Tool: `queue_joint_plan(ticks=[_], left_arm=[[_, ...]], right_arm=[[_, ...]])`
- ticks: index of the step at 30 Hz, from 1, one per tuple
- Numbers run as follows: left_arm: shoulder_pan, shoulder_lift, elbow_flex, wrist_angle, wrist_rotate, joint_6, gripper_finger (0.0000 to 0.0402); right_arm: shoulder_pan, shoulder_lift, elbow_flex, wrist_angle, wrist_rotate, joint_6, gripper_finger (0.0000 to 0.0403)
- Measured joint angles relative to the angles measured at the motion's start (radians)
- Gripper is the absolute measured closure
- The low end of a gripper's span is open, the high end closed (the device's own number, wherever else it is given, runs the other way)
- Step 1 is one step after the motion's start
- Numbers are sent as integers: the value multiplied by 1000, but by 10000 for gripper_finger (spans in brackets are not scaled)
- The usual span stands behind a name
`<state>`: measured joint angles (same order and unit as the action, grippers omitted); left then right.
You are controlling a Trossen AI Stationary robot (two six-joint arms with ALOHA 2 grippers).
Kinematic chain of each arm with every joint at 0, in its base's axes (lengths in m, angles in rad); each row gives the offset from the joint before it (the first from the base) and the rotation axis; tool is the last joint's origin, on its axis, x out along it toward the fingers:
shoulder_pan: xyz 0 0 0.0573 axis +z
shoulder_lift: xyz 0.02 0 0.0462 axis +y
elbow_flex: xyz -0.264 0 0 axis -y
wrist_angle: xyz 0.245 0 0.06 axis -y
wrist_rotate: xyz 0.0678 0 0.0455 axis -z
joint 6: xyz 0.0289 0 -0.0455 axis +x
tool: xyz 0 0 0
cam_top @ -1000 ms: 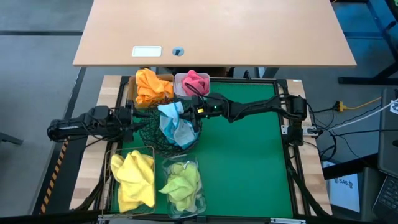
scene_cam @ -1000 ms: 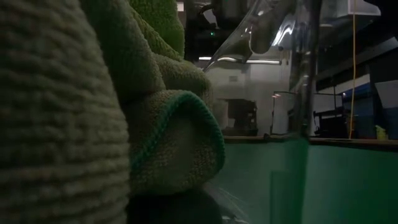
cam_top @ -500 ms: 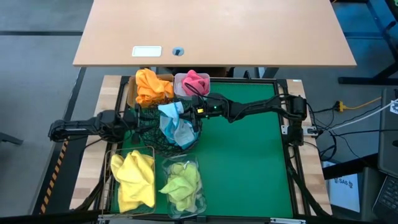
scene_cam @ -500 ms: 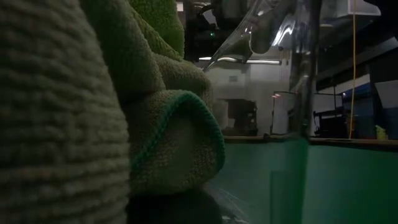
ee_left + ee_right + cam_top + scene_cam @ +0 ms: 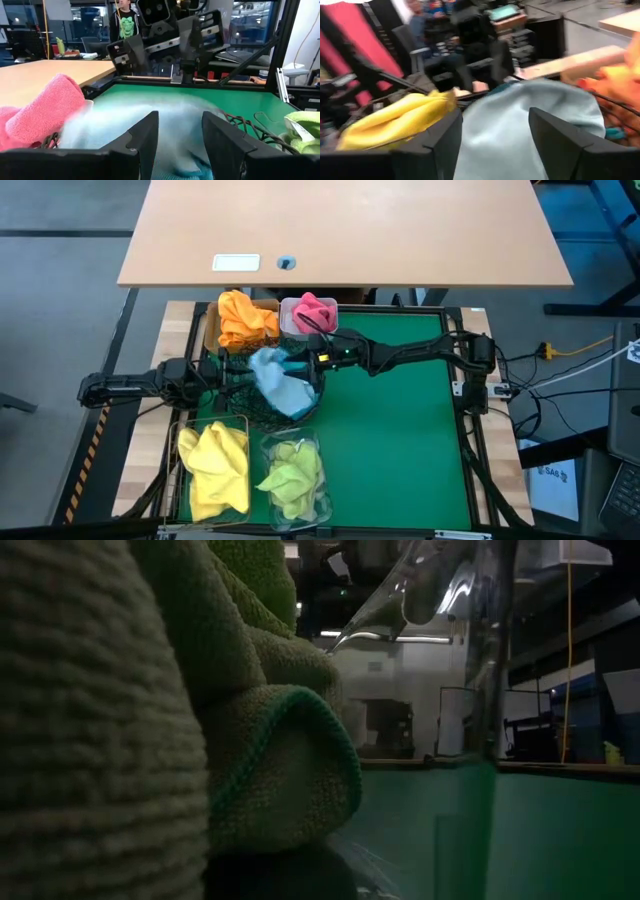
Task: Sort microfiber towel by color & place in baskets
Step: Put the light blue microfiber towel into the mesh basket, then return to Home Position
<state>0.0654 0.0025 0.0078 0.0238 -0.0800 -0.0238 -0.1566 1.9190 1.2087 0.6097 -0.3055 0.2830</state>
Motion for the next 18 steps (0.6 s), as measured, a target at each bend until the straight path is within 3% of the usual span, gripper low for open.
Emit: queue_joint_plan(ticks=[8,18], left_arm=[[0,0,0,0,0,-1,256],[0,0,0,-1,0,-18,256]], right_arm=[[-3,-95,1,-55,-206,0,163],[-102,-366,2,-252,-368,-8,166]])
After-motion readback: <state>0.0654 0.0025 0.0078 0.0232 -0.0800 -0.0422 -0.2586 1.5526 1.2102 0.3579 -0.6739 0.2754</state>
